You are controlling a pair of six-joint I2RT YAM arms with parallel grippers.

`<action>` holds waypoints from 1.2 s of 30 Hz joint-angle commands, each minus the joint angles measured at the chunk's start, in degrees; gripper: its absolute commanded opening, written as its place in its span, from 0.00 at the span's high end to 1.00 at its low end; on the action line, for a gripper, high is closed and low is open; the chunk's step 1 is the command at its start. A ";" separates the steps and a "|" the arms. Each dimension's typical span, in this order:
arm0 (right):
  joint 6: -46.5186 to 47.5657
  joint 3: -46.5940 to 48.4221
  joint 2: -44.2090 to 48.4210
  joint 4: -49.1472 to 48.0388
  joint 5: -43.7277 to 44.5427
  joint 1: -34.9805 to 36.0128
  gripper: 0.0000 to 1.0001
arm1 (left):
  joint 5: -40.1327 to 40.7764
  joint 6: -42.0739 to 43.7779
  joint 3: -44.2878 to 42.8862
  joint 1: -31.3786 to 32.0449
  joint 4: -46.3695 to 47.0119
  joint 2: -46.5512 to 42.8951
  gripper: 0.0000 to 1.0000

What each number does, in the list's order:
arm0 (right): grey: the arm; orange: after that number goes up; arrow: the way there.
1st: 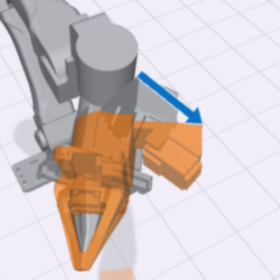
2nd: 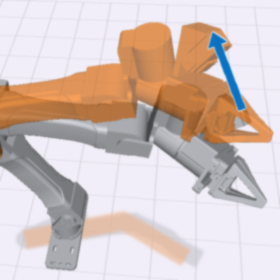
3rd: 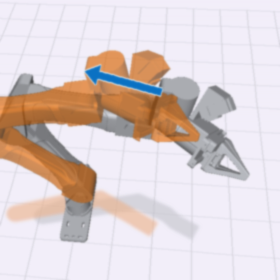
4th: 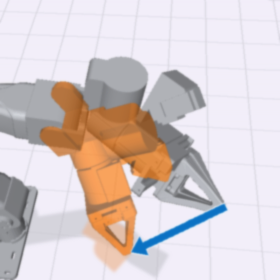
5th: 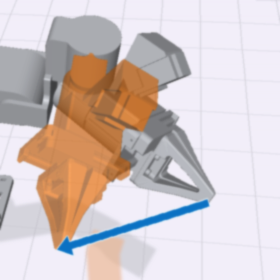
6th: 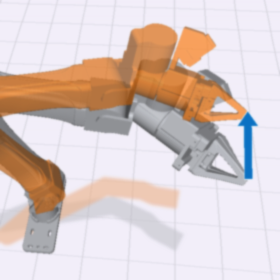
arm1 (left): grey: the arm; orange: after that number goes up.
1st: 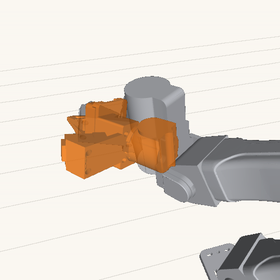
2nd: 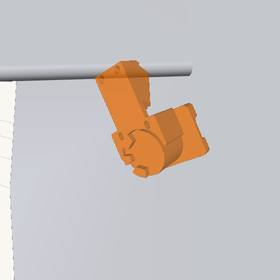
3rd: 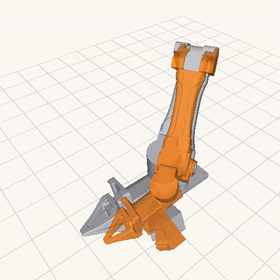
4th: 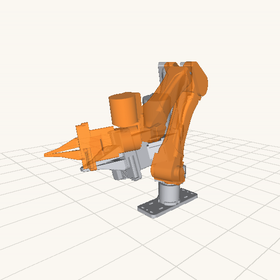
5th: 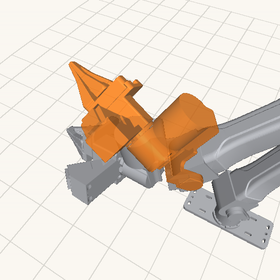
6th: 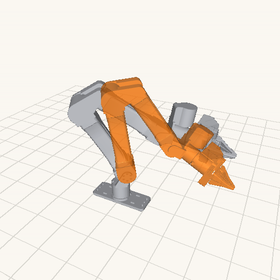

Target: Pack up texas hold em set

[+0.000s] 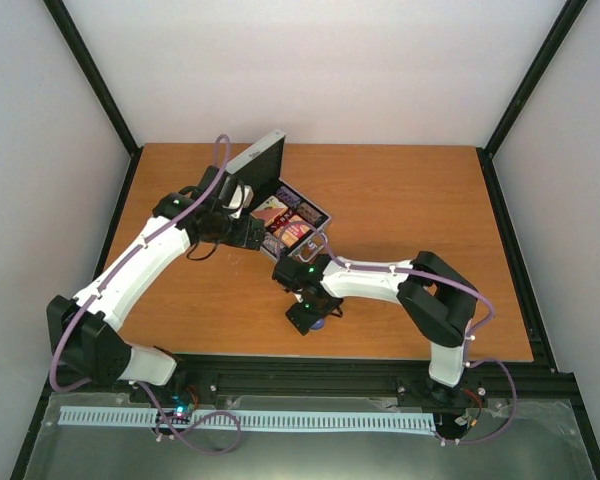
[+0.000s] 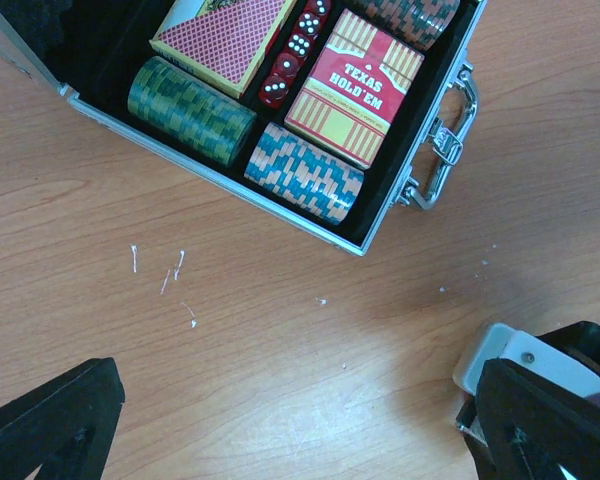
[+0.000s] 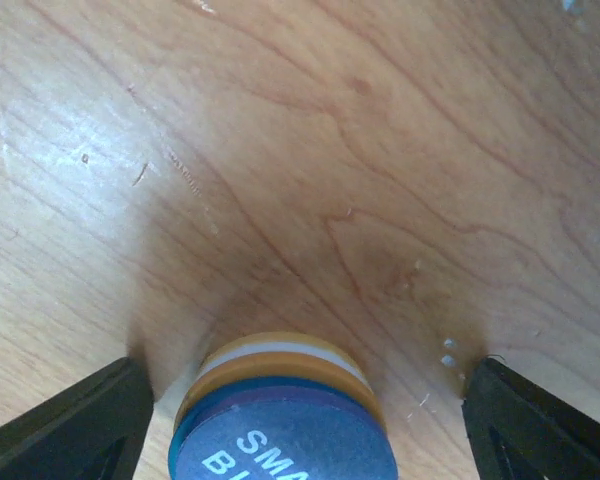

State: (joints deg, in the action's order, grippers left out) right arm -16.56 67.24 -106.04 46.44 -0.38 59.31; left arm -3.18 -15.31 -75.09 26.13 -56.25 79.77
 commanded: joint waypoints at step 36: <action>-0.69 -1.60 -1.49 4.31 1.78 1.87 0.68 | 1.33 -1.39 1.46 -0.47 -0.06 0.55 0.00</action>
State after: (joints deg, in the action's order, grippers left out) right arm -16.53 67.00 -106.08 48.49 0.05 60.60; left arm -2.48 -15.90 -72.60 26.13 -56.60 79.79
